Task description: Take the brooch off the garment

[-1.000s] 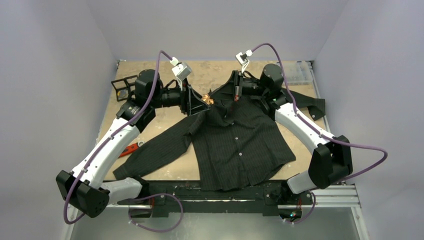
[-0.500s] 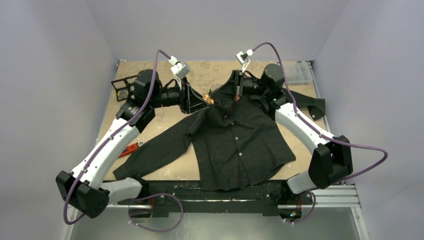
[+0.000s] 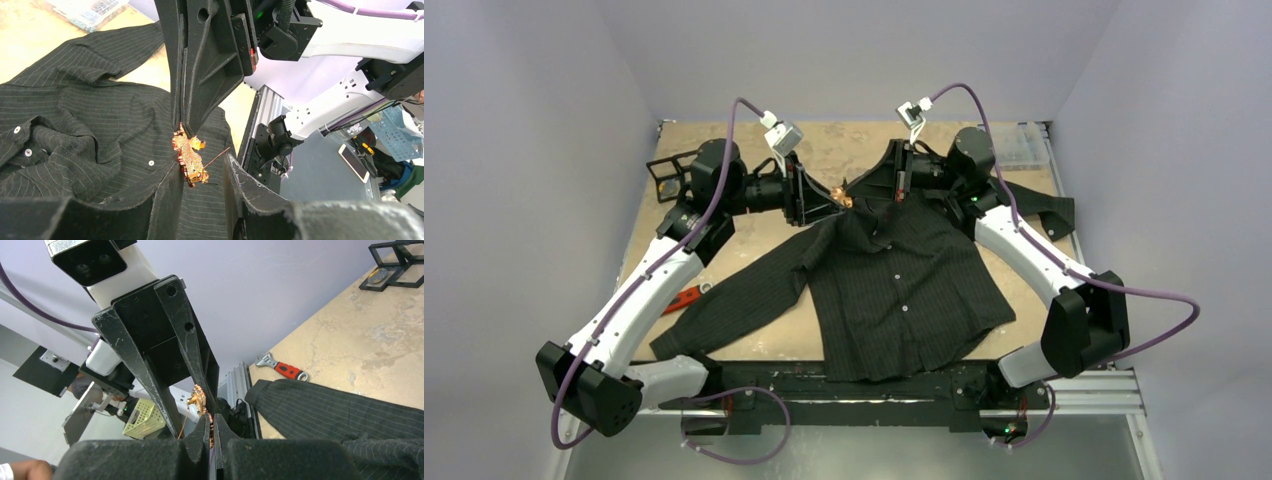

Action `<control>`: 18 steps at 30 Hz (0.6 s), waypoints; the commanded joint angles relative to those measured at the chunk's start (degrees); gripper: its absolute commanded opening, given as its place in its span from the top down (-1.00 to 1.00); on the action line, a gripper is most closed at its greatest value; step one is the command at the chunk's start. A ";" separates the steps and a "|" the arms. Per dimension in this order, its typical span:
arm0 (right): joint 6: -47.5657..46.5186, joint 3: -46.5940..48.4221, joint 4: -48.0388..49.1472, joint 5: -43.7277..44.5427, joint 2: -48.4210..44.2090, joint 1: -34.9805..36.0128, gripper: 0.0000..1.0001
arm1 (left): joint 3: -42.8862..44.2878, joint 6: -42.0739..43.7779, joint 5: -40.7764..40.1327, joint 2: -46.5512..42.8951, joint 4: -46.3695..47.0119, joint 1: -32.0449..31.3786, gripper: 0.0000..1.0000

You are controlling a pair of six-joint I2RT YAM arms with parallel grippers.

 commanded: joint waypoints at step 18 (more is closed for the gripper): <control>0.74 -0.05 2.41 0.88 0.04 -0.13 1.00 | -1.97 -3.13 -4.66 -4.17 5.50 0.16 -0.09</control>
